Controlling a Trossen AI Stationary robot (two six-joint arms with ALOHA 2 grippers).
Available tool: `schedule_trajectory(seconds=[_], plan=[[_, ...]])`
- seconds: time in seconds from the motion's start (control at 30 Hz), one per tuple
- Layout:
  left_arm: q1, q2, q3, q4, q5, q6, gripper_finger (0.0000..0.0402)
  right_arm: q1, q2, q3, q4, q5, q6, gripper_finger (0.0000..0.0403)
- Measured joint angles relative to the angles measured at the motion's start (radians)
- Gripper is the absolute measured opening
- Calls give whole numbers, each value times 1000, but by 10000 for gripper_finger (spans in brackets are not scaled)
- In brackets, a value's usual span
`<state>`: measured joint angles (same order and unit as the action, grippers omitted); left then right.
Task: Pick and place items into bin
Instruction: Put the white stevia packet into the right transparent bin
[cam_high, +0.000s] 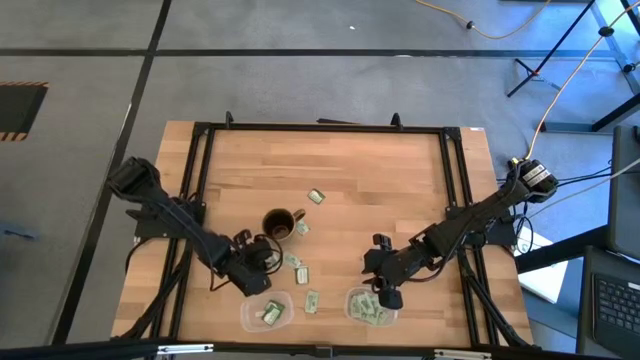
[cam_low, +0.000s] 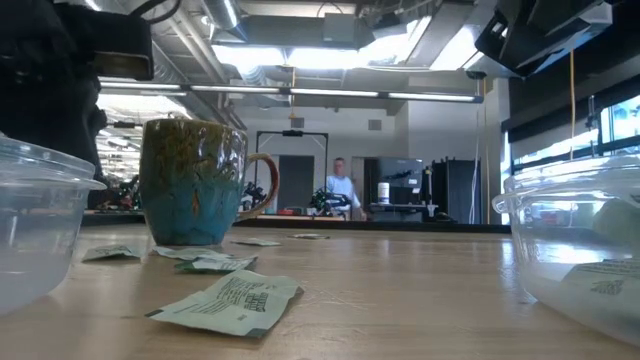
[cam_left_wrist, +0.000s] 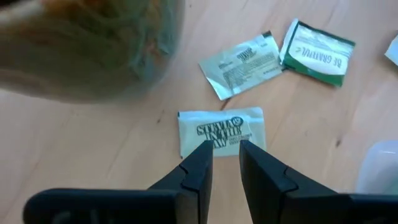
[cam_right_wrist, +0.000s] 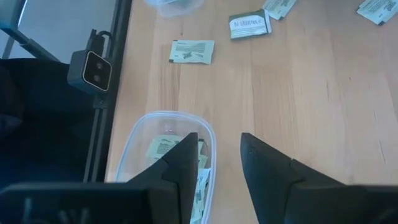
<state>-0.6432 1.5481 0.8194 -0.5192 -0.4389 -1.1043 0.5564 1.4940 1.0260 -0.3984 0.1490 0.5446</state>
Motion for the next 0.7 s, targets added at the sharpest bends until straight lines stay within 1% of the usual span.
schedule_trajectory(seconds=[0.2,0.43,0.7], plan=[[-34,45,1,8,-14,-29,74,0,0,0,1,0,0,124],[-52,128,1,53,-118,-29,74,0,0,0,1,0,-3,124],[-50,200,6,57,-117,-45,74,0,0,-1,4,0,-3,124]])
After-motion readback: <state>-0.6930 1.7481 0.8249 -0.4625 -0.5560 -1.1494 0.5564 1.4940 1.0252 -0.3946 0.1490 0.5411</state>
